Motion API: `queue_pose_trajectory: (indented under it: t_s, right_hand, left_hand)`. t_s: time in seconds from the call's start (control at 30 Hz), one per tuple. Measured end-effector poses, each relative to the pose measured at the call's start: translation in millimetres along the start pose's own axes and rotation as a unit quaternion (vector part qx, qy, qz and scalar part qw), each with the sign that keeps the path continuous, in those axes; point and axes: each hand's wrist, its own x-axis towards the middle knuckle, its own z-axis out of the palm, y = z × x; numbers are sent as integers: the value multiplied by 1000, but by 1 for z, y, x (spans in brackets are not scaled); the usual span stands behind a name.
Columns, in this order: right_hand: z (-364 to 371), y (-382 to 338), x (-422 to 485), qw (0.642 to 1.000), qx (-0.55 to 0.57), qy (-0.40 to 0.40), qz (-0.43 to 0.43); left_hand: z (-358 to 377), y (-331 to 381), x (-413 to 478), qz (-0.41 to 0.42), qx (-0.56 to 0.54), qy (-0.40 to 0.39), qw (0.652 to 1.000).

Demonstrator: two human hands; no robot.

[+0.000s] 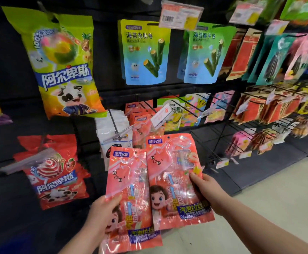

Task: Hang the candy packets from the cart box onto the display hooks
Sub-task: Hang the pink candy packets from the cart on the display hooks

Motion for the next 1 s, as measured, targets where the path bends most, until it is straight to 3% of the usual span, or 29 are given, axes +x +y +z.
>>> queue_pose_trajectory:
  t_s: [0.43, 1.0]
  right_hand:
    - [-27, -23, 77, 994, -28, -90, -60]
    - [-22, -27, 106, 994, -10, -112, 11]
  left_hand:
    - [47, 10, 0, -43, -57, 110, 991]
    - [44, 13, 2, -43, -57, 135, 988]
